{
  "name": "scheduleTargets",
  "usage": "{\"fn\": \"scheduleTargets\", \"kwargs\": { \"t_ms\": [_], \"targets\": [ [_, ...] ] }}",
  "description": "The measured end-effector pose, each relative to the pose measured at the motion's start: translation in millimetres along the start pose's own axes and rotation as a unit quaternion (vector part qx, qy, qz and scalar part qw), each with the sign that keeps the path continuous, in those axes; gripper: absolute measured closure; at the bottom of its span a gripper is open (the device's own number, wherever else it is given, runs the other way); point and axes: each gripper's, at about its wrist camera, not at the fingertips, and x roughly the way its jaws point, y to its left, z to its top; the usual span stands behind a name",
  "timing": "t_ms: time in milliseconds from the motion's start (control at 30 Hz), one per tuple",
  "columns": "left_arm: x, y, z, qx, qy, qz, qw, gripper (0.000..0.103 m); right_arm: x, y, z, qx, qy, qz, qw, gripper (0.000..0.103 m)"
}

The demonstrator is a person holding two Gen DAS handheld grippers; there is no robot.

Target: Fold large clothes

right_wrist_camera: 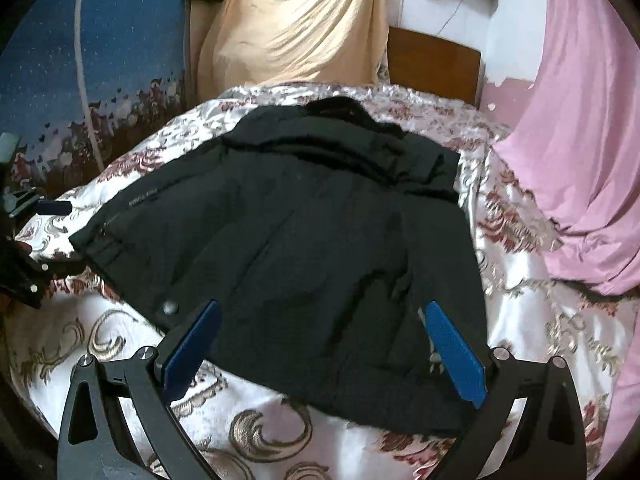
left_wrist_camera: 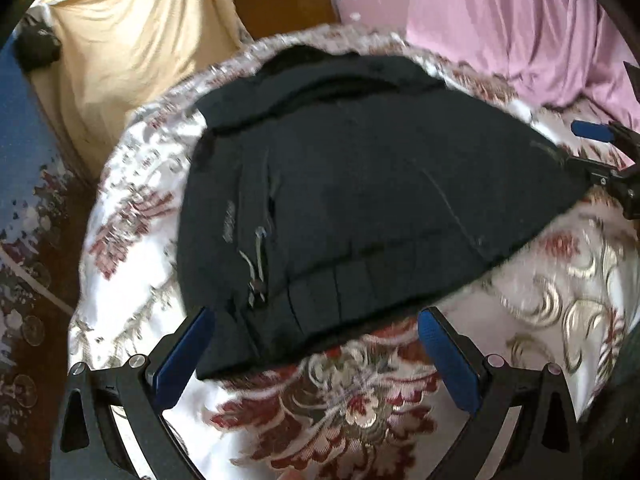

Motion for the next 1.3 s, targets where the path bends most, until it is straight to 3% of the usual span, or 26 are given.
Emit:
{"fn": "scheduleTargets", "kwargs": {
  "t_ms": [133, 233, 400, 567, 767, 833, 900, 1033, 1100, 1200, 1300],
  "targets": [
    [20.4, -0.1, -2.9, 0.017, 0.059, 0.004, 0.9981, 0.0, 10.7, 3.1, -15.2, -0.006, 0.033, 0.009, 0.999, 0.003],
    [28.1, -0.1, -1.9, 0.026, 0.079, 0.003, 0.9966, 0.0, 19.7, 6.0, -26.1, -0.022, 0.059, 0.014, 0.998, 0.003],
    [42.9, -2.7, 0.6, 0.062, 0.102, 0.057, 0.9912, 0.0, 24.3, -0.3, -37.3, 0.0, 0.069, 0.025, 0.997, 0.003],
    [40.0, -12.1, 0.4, 0.085, 0.076, 0.085, 0.9899, 0.0, 25.4, -11.4, -42.2, 0.026, 0.068, 0.034, 0.997, 0.003],
    [35.4, -15.8, 4.0, 0.099, 0.044, 0.101, 0.989, 0.0, 27.4, -27.9, -40.8, 0.006, 0.099, 0.022, 0.995, 0.003],
    [32.4, -14.8, 3.2, 0.092, 0.031, 0.109, 0.9894, 0.003, 27.7, -38.5, -40.5, 0.012, 0.112, 0.023, 0.993, 0.003],
    [30.0, -12.9, 1.7, 0.086, 0.018, 0.121, 0.9887, 0.013, 28.6, -48.5, -41.8, 0.013, 0.123, 0.02, 0.992, 0.003],
    [24.7, -15.5, -1.2, 0.088, -0.007, 0.142, 0.9859, 0.028, 33.9, -49.7, -49.5, -0.072, 0.166, -0.003, 0.983, 0.003],
    [22.9, -19.0, -2.8, 0.093, -0.012, 0.15, 0.9842, 0.037, 34.2, -48.0, -47.1, -0.101, 0.175, 0.007, 0.979, 0.003],
    [20.3, -21.1, -2.9, 0.099, -0.023, 0.158, 0.9822, 0.042, 42.9, -44.3, -38.6, -0.144, 0.193, 0.012, 0.97, 0.003],
    [18.7, -21.5, -3.1, 0.102, -0.03, 0.161, 0.9812, 0.045, 54.6, -29.2, -31.7, -0.195, 0.2, -0.016, 0.96, 0.003]
  ]
}}
